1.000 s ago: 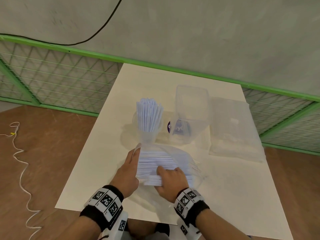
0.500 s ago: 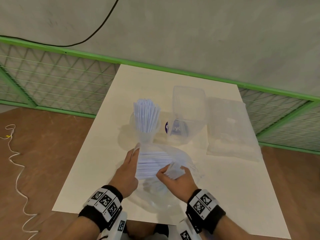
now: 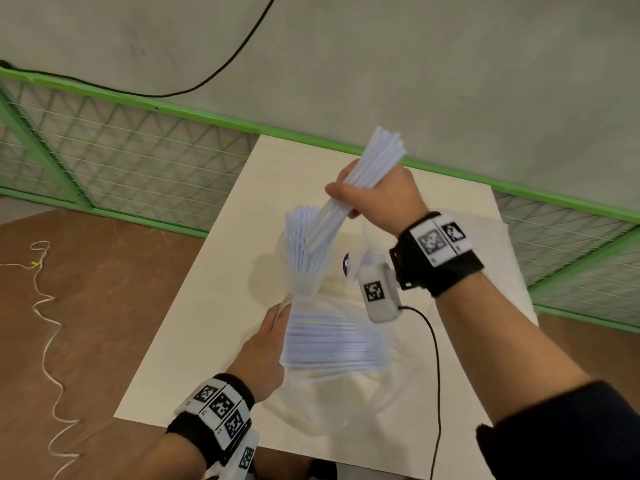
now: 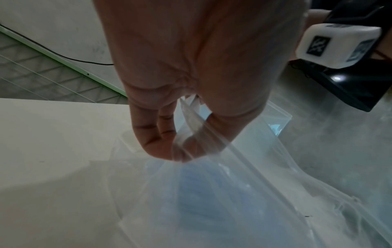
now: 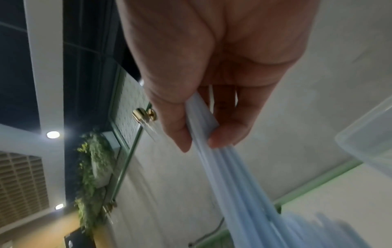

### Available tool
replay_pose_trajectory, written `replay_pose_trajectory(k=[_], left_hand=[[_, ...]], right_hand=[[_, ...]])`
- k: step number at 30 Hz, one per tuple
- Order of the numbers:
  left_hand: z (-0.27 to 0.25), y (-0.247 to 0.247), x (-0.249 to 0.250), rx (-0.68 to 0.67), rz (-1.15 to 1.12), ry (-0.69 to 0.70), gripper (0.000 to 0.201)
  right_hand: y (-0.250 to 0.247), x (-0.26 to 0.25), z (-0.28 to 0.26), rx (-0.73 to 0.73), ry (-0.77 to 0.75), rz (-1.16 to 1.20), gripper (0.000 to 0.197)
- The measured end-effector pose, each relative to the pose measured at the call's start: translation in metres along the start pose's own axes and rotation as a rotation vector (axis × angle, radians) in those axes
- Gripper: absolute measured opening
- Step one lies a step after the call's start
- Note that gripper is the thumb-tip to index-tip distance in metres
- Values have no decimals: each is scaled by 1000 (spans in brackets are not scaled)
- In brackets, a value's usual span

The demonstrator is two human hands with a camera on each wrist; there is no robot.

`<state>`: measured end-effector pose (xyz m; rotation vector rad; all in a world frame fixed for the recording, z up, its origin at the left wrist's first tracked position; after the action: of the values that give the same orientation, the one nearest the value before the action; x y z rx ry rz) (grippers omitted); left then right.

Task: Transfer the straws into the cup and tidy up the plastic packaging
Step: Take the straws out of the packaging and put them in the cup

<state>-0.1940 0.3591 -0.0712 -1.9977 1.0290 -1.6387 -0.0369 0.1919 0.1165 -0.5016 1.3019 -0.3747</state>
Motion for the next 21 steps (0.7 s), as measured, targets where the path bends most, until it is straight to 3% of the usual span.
replay_pose_trajectory(k=[5,10,13,18,21], left_hand=[[-1,0,0,11,-7,3,99],[-4,-1,2,27,-27,2,98],[-4,-2,1,33,-22,10,99],[-4,-2,2,45,-9,1,100],[-4,-1,1,47,-6,4,100]], right_hand=[[54,33,18,-178,83,-250,47],[67,47,14,26,-41,-124,82],[67,49,7,87,-204,-149,72],[83,70,-16,-189,-365,-586,67],[88,76,-20,-173,-378,-527,66]])
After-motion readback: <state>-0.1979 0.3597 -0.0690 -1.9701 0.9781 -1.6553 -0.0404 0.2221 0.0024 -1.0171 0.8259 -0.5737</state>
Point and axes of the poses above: each hand's wrist, its own z-axis towards the middle knuckle, its own y-axis out of the palm, x = y × z, the point moved 1 cm from there along z, towards the middle knuckle, and after that the axes turned 4 degrees about x, right-handed, at the moved point
